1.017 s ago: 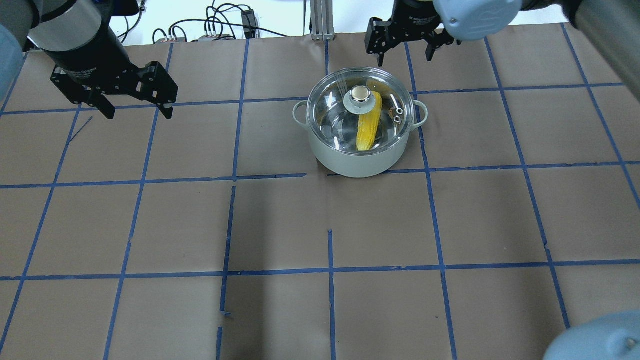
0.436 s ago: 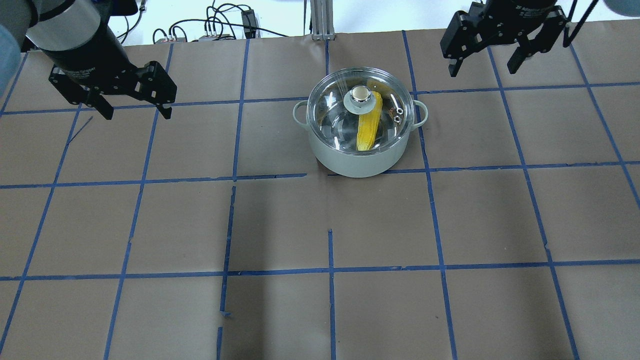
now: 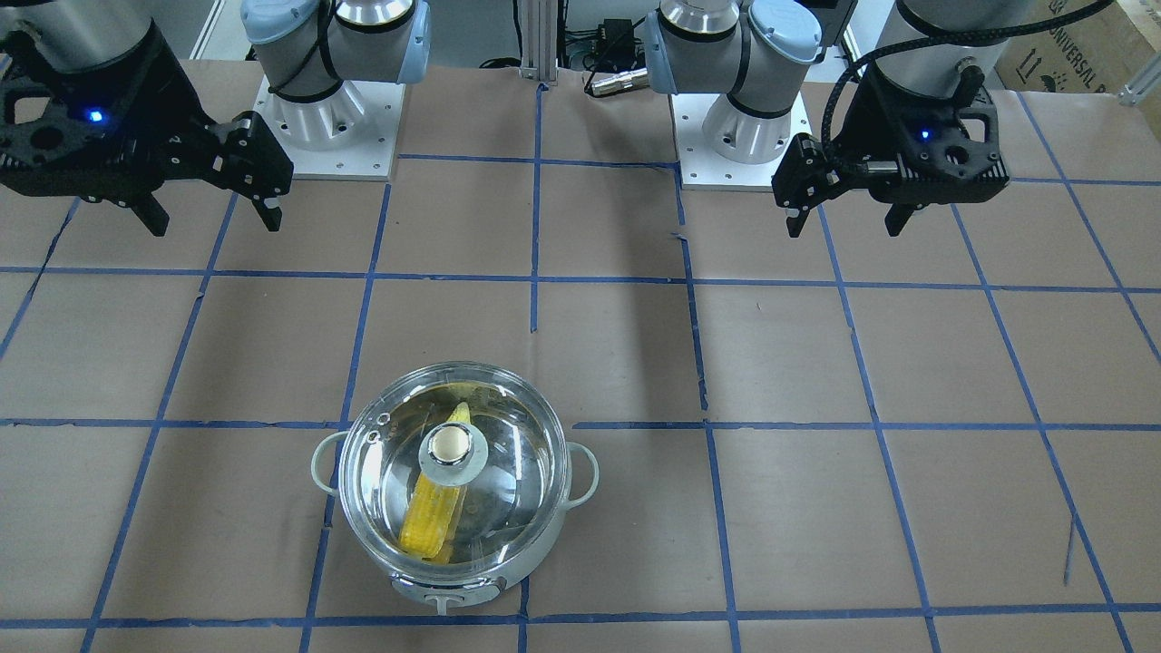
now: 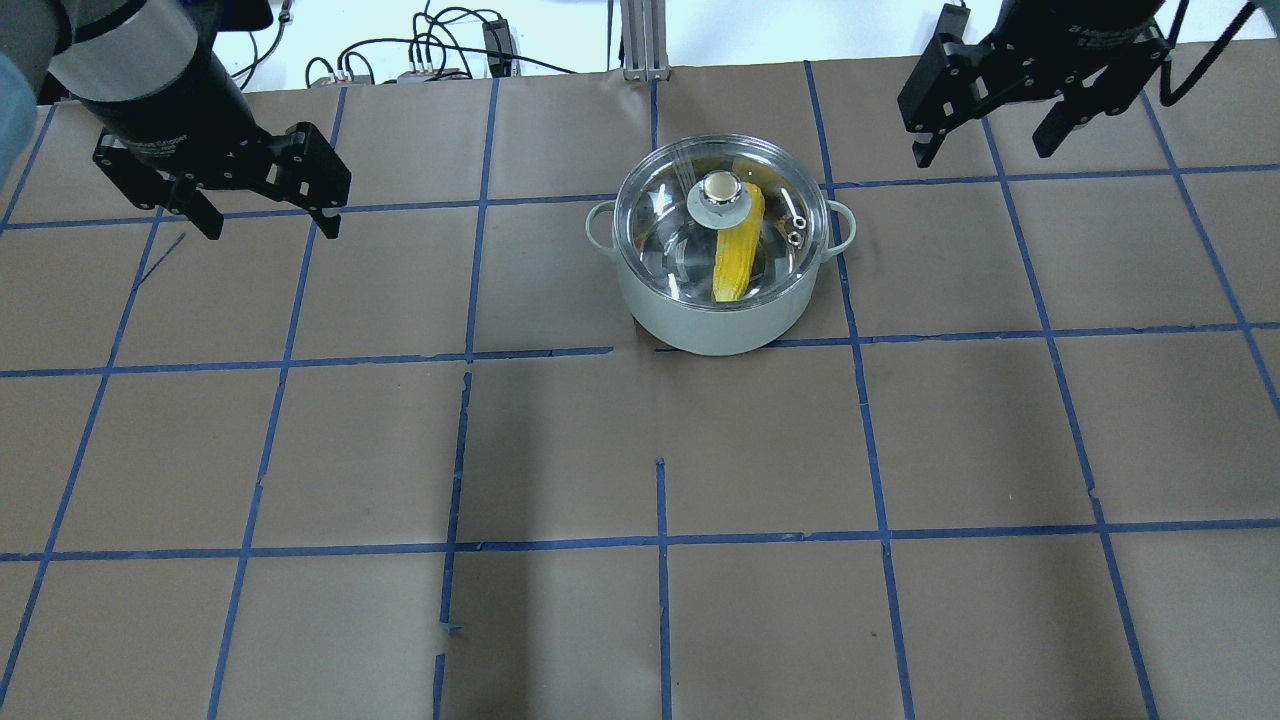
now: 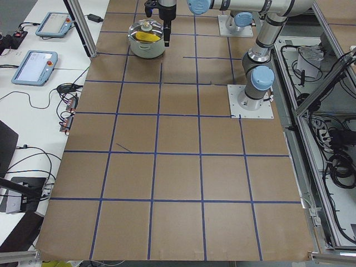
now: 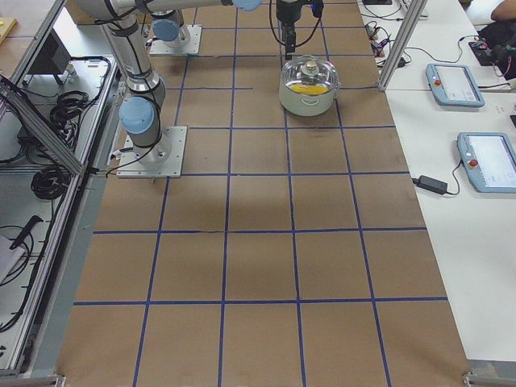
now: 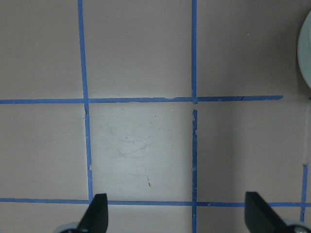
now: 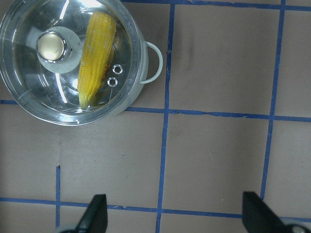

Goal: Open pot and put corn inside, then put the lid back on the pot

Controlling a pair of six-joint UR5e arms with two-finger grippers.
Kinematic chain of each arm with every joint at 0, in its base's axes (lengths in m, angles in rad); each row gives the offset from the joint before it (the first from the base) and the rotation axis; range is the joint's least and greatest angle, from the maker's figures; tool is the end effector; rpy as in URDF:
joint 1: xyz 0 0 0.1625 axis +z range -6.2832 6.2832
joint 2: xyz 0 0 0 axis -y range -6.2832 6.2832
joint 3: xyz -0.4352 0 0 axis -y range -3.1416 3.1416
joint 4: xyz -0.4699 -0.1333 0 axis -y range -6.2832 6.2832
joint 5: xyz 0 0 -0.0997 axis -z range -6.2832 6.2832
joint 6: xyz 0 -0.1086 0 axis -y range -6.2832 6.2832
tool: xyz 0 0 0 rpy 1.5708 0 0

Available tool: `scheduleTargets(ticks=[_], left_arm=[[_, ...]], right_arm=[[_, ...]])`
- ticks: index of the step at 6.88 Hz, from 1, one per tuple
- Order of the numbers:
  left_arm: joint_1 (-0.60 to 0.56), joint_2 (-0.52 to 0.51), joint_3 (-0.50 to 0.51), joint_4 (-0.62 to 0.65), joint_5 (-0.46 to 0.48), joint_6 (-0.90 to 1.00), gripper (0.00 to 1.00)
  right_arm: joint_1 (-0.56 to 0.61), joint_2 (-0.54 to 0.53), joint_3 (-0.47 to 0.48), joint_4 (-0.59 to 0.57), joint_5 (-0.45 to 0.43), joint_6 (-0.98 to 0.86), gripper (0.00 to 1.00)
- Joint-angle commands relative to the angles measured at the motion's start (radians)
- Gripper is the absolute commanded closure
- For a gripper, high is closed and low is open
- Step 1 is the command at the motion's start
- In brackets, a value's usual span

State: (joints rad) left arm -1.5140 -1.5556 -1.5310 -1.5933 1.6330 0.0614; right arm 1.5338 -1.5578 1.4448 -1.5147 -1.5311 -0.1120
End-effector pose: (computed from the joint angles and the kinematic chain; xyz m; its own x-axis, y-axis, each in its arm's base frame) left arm -0.0942 -0.5720 0.5184 -0.9979 0.0027 -0.0640 0.0045 0.9996 -0.0286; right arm 0.1161 -0.5830 0.5480 -0.9965 -0.0770 -0.0330 -0.0749 0.9953 -0.0609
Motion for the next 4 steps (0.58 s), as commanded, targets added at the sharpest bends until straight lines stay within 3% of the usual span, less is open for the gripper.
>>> scheduleTargets(ticks=[1, 4], left_arm=[[0.000, -0.003, 0.000, 0.001, -0.007, -0.005, 0.00], [0.000, -0.007, 0.023, -0.060, -0.030, -0.096, 0.00]], right_arm=[[0.002, -0.024, 0.055, -0.021, -0.001, -0.008, 0.01], [0.002, -0.027, 0.060, -0.025, -0.015, -0.009, 0.01]])
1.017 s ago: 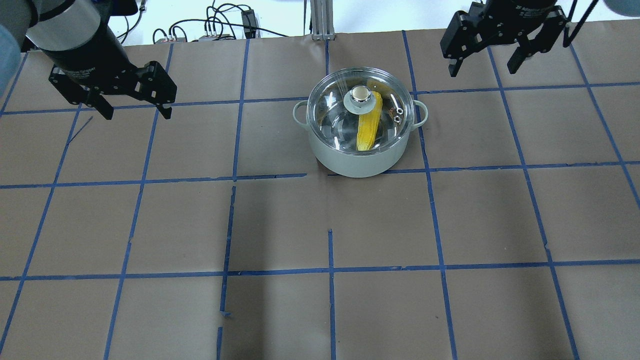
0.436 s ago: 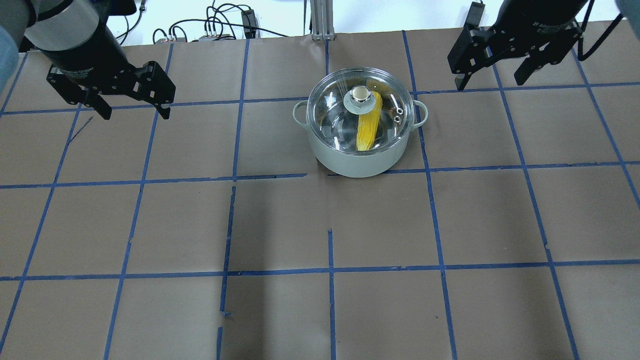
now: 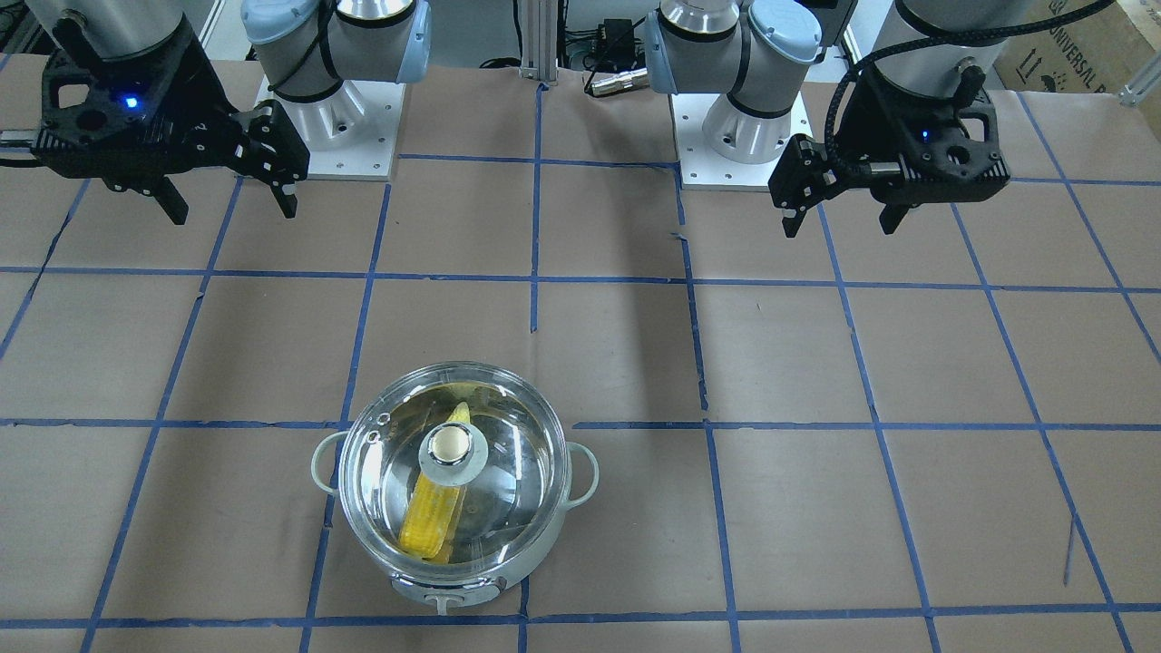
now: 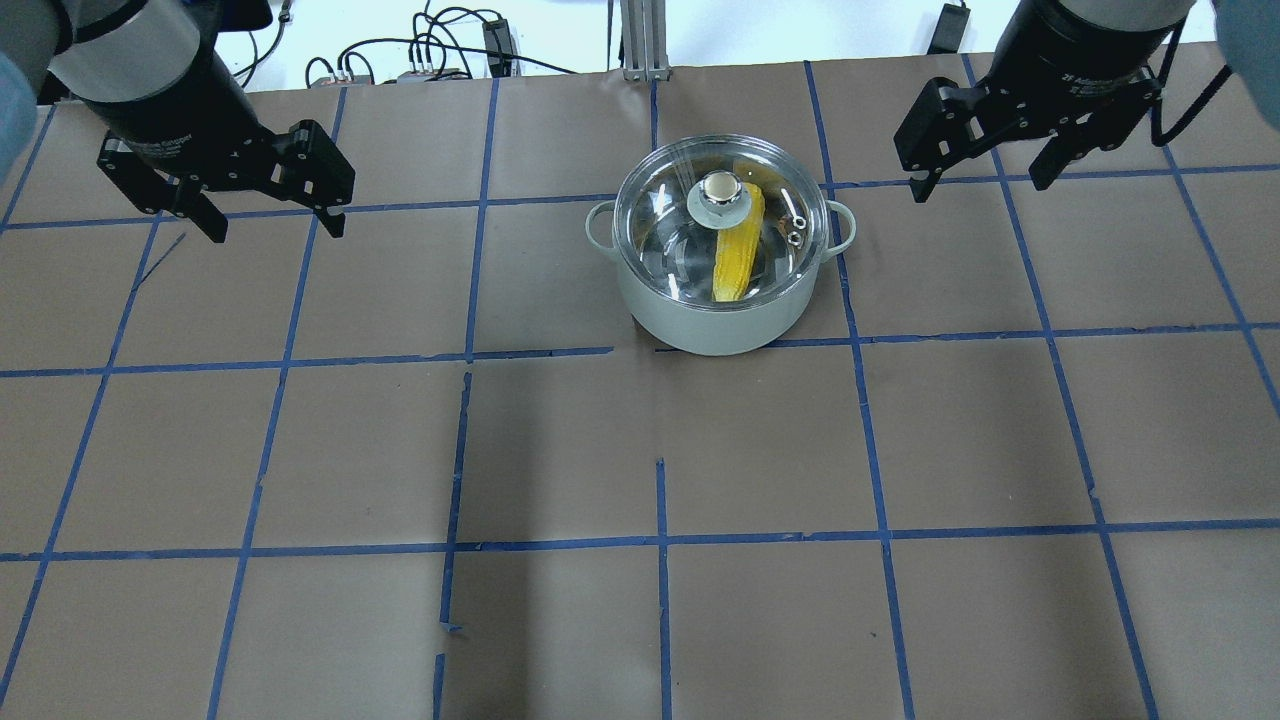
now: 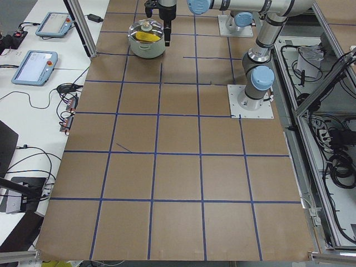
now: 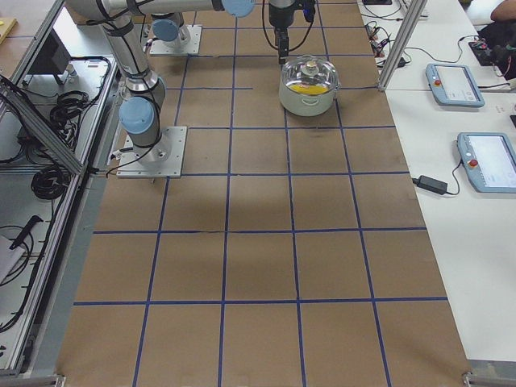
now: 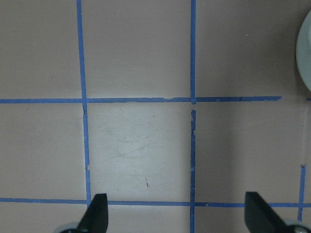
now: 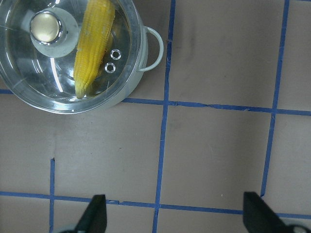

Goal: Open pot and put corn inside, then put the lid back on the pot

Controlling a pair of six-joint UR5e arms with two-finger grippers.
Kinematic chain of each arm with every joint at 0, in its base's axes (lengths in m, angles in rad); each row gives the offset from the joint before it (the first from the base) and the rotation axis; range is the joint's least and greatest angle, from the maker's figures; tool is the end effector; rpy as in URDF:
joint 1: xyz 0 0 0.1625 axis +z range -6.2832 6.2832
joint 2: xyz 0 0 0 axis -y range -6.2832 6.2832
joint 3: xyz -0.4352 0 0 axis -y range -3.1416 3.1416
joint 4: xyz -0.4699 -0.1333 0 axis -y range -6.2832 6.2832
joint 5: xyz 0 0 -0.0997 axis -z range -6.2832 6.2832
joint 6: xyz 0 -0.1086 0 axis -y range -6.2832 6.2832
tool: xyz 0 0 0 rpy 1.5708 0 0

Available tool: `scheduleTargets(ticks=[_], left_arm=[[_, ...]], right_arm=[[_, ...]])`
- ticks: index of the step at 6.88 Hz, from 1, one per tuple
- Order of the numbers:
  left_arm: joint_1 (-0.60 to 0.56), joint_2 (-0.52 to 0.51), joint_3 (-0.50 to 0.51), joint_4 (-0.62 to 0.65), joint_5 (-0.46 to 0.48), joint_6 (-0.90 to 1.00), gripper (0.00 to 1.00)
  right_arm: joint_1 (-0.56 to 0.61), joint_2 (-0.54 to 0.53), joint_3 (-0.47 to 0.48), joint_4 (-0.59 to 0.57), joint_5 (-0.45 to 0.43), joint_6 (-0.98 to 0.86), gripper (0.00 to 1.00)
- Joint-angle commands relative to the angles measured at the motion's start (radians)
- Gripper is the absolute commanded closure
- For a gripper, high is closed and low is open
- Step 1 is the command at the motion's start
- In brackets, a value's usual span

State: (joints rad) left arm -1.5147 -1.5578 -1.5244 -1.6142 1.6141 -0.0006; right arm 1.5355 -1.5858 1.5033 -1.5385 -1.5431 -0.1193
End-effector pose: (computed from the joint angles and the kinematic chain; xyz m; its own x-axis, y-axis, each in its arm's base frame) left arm -0.0967 -0.5712 0.5187 -0.9974 -0.0573 -0.0433 -0.0567 0.9983 -0.0160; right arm 0.1162 -0.5713 0.5330 -0.9961 -0.0851 -0.0215 -0.0839 0.9951 -0.0531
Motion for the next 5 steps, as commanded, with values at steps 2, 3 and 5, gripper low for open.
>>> scheduleTargets(ticks=[2, 3, 5], left_arm=[[0.001, -0.005, 0.021, -0.088, -0.010, -0.030, 0.00], [0.001, -0.004, 0.020, -0.087, -0.013, -0.030, 0.00], [0.001, 0.001, 0.016, -0.085, -0.010, -0.026, 0.00]], right_arm=[[0.000, -0.008, 0.005, -0.002, -0.018, -0.003, 0.01], [0.000, -0.011, 0.008, 0.000, -0.019, -0.003, 0.01], [0.000, -0.017, 0.008, -0.002, -0.019, -0.003, 0.01]])
